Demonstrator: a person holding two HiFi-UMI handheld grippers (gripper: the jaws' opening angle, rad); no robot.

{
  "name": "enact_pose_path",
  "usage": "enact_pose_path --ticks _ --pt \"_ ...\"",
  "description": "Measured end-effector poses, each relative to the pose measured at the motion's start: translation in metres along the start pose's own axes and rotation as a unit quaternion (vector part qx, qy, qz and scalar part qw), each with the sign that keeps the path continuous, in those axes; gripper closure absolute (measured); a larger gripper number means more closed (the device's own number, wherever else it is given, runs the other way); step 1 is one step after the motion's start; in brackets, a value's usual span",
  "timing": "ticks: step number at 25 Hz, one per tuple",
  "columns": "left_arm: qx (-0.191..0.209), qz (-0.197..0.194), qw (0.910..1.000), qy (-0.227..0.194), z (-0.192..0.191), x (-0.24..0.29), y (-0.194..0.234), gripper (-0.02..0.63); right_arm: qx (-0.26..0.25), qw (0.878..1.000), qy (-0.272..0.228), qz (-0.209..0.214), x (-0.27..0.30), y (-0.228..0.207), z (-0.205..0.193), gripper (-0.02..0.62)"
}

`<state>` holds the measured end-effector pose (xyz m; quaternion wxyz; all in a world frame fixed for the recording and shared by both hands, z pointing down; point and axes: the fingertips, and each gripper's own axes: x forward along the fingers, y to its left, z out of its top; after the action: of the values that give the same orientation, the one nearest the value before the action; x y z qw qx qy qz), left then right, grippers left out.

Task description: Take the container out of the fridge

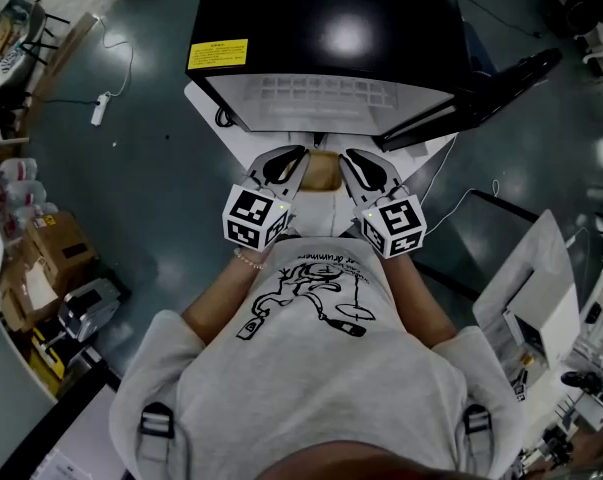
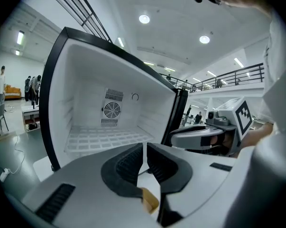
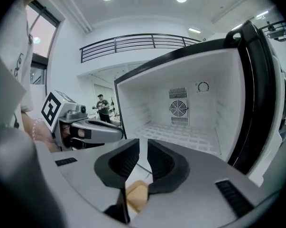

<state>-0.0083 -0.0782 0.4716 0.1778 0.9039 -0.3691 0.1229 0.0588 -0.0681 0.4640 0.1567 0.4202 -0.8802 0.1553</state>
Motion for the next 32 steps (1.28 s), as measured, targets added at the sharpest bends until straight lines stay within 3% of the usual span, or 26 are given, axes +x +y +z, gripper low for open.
enact_pose_path --ticks 11,32 --pt "0.015 -0.023 0.9985 -0.047 0.049 -0.018 -0.018 0.589 0.004 1.000 -0.025 0.013 -0.019 0.008 0.038 0.543" --pt "0.037 -0.060 0.9893 -0.128 0.125 -0.053 -0.053 0.591 -0.039 0.994 -0.091 0.055 -0.059 0.044 0.120 0.549"
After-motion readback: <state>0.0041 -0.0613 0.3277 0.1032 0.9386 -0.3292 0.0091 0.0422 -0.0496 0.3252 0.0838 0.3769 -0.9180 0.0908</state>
